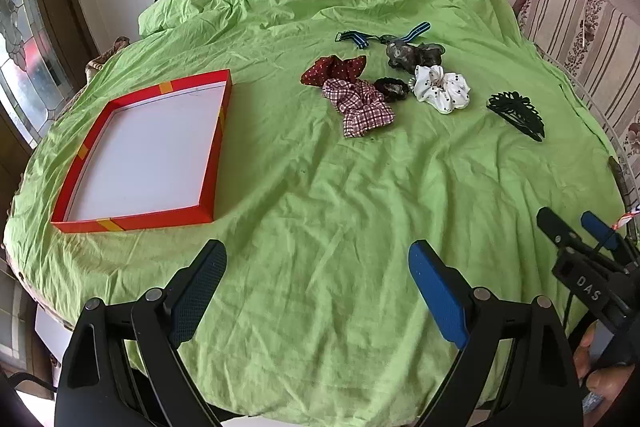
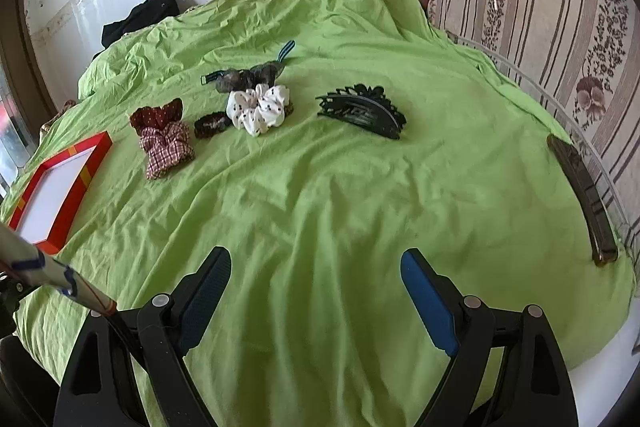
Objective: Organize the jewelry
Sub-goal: 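Grasp the plaid scrunchie with the left tool while the right tool grasps the black claw clip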
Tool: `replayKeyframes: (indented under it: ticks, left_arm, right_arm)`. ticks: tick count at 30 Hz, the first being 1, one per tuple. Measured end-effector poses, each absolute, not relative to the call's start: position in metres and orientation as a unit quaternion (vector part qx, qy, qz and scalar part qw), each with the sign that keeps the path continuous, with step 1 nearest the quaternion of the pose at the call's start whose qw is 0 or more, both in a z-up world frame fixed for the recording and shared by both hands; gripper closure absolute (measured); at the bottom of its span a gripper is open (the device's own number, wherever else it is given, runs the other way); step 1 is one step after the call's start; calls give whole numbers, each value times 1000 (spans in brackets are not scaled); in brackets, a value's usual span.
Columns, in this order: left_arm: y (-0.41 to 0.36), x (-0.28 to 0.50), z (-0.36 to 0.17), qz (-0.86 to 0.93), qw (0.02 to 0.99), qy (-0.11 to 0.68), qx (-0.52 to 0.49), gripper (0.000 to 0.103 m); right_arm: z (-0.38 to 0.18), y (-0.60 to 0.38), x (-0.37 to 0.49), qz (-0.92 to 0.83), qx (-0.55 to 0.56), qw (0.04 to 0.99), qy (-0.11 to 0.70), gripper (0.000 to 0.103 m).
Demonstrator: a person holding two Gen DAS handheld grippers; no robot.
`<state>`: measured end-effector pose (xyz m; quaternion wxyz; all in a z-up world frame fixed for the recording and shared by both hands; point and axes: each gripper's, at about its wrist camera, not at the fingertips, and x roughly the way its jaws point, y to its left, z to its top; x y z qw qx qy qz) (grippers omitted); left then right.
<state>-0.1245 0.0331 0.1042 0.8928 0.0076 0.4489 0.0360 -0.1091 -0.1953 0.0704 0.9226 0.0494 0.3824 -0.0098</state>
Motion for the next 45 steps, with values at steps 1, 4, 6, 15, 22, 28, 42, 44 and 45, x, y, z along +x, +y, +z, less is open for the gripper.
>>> replayKeyframes:
  ticks: [1,4,6,15,22,28,42,44,45]
  left_arm:
    - [33,-122,103,35,892,452,7,11]
    - [34,-108,104,23,888,459,-3,11]
    - [35,-93,110,11,889,457,-11,11]
    - [31,-3,93,-37,876,477,-57,11]
    - [39,69,47,-47,847,516,-120,11]
    - [33,87,31,-60,846,516,-123,11]
    - [19,61,48,-77,849,515,-94,95]
    - [17,44,63,-90,855,503,-91,95]
    - [17,36,71,-96,858,497,-90,95]
  right_arm:
    - [71,-197,-107,-9,48,922,383,13]
    - [73,-207,-96,-8,50,920,388,13]
    - [77,-218,-85,-12,50,920,389,13]
    - [76,-271,-2,-54,9,912,408,13]
    - [62,-276,64,-14,-15,904,427,12]
    - [46,-281,101,9,16,894,447,12]
    - [48,-271,77,62,97,878,465,72]
    - [54,-271,63,67,110,878,460,72]
    - [58,-271,55,70,115,879,458,72]
